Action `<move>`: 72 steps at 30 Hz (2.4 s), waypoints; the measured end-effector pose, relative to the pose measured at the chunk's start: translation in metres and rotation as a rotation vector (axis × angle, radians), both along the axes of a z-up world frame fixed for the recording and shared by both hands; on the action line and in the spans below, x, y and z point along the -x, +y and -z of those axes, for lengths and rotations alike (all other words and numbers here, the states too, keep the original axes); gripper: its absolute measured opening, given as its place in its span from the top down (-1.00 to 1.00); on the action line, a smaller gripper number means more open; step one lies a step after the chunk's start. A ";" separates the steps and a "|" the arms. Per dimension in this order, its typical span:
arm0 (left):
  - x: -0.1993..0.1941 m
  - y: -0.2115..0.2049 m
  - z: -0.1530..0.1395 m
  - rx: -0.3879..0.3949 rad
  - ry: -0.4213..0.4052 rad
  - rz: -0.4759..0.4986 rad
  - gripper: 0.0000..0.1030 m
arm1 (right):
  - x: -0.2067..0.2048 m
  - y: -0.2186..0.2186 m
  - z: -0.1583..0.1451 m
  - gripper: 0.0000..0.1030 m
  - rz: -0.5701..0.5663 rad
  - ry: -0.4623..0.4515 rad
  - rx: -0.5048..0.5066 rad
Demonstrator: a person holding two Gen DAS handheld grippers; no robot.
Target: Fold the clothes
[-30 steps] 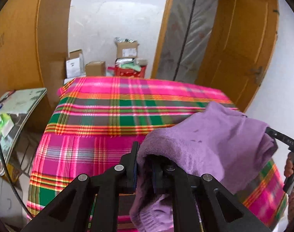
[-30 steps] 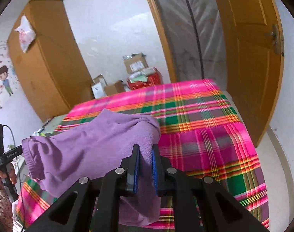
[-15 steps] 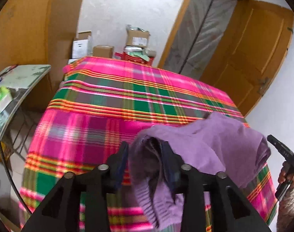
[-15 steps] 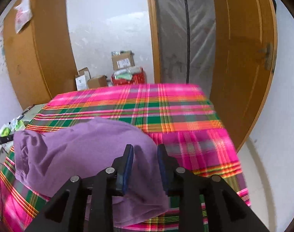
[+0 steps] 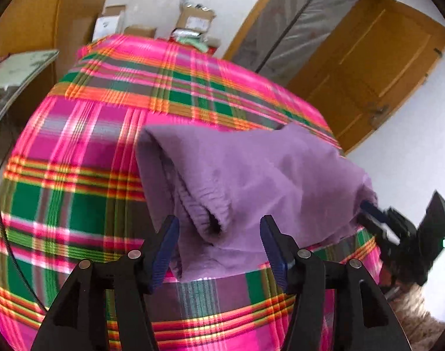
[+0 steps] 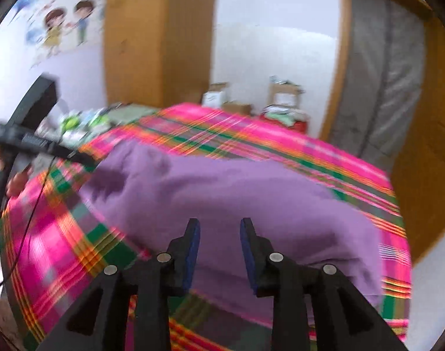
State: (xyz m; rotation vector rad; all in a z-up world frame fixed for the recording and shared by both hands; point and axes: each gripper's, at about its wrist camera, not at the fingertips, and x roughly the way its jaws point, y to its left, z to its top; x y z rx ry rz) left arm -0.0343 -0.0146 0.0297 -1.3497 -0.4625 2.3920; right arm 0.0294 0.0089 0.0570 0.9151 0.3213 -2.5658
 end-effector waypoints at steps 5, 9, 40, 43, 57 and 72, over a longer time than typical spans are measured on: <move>0.009 0.004 0.013 0.009 -0.062 -0.028 -0.16 | -0.002 -0.026 0.022 0.26 -0.108 -0.034 -0.050; 0.014 0.003 0.016 -0.036 -0.076 -0.047 -0.16 | -0.002 -0.043 0.035 0.26 -0.148 -0.024 -0.124; 0.021 -0.004 -0.006 -0.009 0.037 -0.027 -0.21 | 0.027 -0.051 0.016 0.91 -0.102 -0.023 -0.129; 0.016 -0.001 -0.006 0.018 0.018 -0.014 -0.22 | 0.031 -0.050 0.011 0.91 -0.082 -0.004 -0.126; 0.016 0.011 0.018 -0.013 -0.122 -0.069 -0.40 | 0.032 -0.042 0.006 0.91 -0.076 0.018 -0.071; 0.019 0.002 0.025 -0.109 -0.178 -0.201 -0.42 | 0.033 -0.032 -0.003 0.91 -0.065 0.026 -0.005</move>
